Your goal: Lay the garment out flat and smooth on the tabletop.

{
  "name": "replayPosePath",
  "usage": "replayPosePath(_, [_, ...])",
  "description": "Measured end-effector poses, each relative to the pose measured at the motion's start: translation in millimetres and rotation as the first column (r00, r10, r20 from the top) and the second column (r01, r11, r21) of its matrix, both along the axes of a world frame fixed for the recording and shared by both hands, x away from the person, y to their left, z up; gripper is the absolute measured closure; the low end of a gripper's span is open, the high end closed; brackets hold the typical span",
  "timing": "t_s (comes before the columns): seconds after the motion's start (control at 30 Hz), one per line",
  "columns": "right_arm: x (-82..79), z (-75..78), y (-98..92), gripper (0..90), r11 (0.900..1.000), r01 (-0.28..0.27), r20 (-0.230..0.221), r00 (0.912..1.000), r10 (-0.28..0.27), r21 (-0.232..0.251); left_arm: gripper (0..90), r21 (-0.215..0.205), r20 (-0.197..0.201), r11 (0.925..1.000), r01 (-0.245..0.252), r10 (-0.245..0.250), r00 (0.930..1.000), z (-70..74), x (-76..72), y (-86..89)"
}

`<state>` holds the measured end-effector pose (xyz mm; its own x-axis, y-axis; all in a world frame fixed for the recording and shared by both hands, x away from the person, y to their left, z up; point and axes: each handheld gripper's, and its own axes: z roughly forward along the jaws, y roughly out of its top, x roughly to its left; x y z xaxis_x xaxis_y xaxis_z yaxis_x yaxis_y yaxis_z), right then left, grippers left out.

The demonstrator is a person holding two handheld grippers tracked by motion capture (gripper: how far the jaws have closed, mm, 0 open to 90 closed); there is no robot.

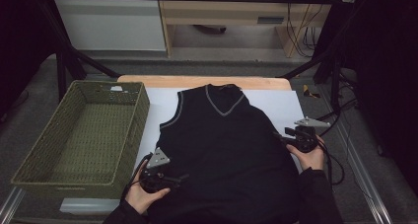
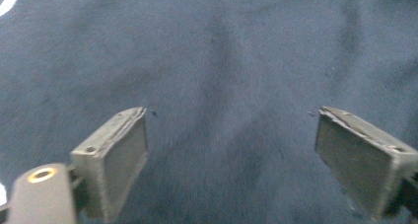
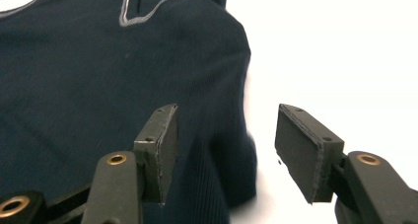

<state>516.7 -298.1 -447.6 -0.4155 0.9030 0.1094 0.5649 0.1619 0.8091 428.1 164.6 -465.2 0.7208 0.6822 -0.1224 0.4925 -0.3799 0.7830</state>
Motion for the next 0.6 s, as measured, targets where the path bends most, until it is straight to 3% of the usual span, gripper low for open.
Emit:
replayPosePath(0.13, [24.1,-8.2,8.6,43.8,1.000,-0.007,-0.029,0.9996,0.007,-0.016,7.0,-0.032,-0.037,0.9995,-0.007,0.005,0.9993,-5.7,7.3,4.3])
replayPosePath(0.3, [46.0,-16.3,14.3,50.3,1.000,-0.005,-0.070,0.9975,0.004,-0.018,4.9,-0.048,-0.040,0.9988,-0.008,0.006,0.9992,-7.7,5.8,13.0])
replayPosePath(0.4, [54.6,-21.2,17.8,63.6,1.000,-0.003,-0.121,0.9927,-0.001,-0.028,2.8,-0.055,-0.045,0.9984,-0.013,0.010,0.9989,-7.9,5.0,16.1])
replayPosePath(0.5, [57.3,-21.6,18.8,80.1,1.000,0.003,-0.171,0.9852,-0.003,-0.002,1.3,-0.057,-0.042,0.9982,-0.019,0.017,0.9990,-8.6,4.1,18.9])
replayPosePath(0.6, [51.9,-11.5,22.6,81.4,1.000,-0.012,-0.135,0.9908,0.012,0.002,0.0,-0.045,-0.037,0.9989,-0.014,0.012,0.9993,-9.9,1.9,20.5])
